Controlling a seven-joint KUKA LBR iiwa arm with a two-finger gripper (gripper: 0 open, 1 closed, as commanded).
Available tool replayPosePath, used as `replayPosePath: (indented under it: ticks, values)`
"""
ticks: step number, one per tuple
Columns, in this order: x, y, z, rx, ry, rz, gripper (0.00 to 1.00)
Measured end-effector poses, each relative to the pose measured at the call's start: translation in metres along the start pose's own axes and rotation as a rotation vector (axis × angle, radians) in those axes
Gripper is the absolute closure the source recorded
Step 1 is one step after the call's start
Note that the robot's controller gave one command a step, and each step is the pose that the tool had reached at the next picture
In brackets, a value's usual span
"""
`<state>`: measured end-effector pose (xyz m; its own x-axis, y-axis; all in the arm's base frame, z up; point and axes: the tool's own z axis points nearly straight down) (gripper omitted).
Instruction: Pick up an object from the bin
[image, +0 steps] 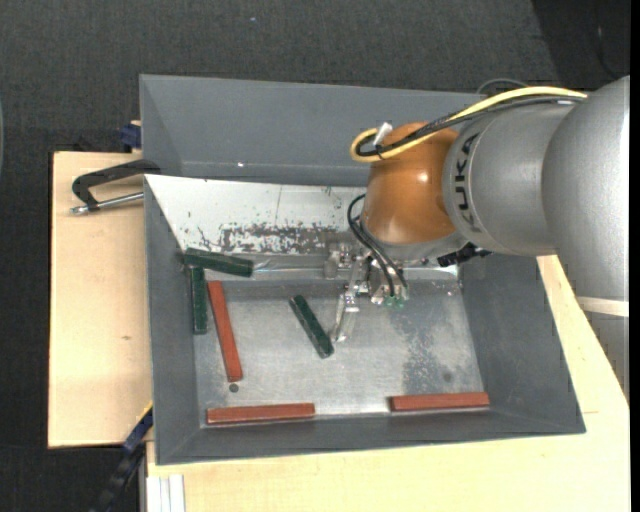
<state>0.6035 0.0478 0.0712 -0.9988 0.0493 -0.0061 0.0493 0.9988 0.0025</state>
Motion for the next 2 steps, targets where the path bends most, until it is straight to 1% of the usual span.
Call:
replayPosePath:
  ticks: [1,2]
  values:
    - [0.002,0.031,0.000,0.000,-0.001,0.031,0.00]
    - [0.018,0.061,0.000,0.001,0.005,0.012,1.00]
